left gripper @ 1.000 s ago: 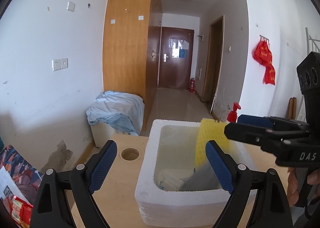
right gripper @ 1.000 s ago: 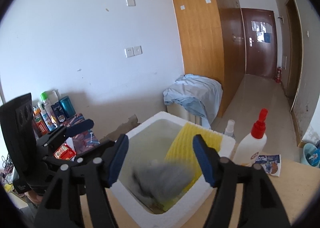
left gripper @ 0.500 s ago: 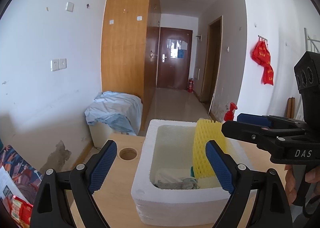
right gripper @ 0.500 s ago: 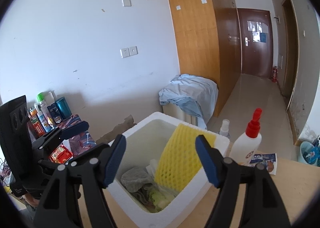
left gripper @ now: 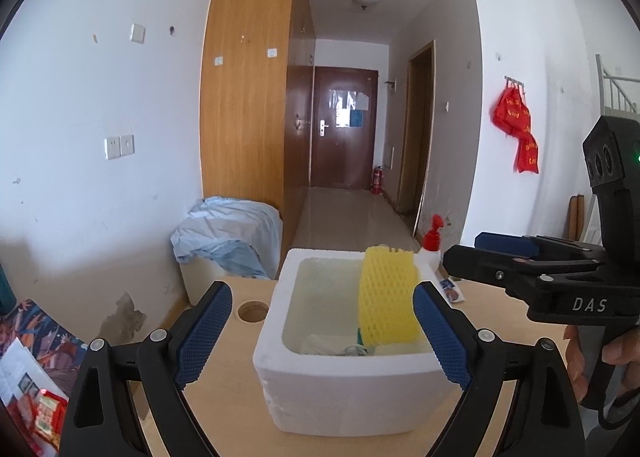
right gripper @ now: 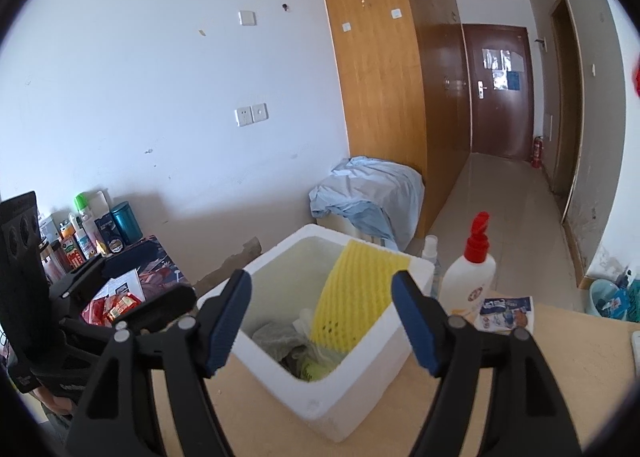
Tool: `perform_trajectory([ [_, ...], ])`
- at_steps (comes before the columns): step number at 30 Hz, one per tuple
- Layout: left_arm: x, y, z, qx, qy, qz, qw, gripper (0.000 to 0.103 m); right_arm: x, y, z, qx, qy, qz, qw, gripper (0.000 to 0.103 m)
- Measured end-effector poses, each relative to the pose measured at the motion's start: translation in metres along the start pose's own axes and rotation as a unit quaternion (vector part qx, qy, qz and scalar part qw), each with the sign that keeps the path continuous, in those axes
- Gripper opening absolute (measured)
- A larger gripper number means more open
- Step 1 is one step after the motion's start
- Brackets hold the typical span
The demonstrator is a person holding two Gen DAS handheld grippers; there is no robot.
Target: Organize soft objects
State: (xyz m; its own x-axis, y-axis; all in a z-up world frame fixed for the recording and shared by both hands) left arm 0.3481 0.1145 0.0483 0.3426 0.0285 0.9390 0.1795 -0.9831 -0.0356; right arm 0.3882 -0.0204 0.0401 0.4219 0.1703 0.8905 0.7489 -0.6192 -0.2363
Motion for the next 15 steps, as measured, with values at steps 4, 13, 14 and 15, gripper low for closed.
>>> perform_trajectory([
  [4,0.004,0.002,-0.026,-0.003,0.014,0.001,0.9999,0.097,0.000,-0.006,-0.019,-0.002,0.010,0.001,1.000,0.077],
  [13,0.008,0.011,-0.088,-0.006,0.044,-0.004,0.9990,0.103,-0.006,-0.028,-0.069,-0.012,0.040,-0.016,0.999,0.100],
  [14,0.008,0.011,-0.094,-0.005,0.045,-0.004,0.9989,0.103,-0.007,-0.030,-0.074,-0.014,0.045,-0.017,0.999,0.103],
  [15,0.007,0.012,-0.099,-0.004,0.047,-0.004,0.9989,0.103,-0.007,-0.031,-0.080,-0.017,0.050,-0.018,0.998,0.103],
])
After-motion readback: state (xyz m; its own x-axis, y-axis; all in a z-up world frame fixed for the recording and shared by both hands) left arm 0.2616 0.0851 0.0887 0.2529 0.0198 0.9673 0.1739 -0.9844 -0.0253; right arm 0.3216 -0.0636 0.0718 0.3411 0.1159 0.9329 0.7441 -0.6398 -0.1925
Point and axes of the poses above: each gripper's, at about its wrist camera, not at the fingertips, and z roughly the way its jaws point, y to its right, x to its top, the point moved 9 cm from there along z, roughly the way its jaws point, and after that the axes turned 13 degrees about x, right-handed, at the moved point
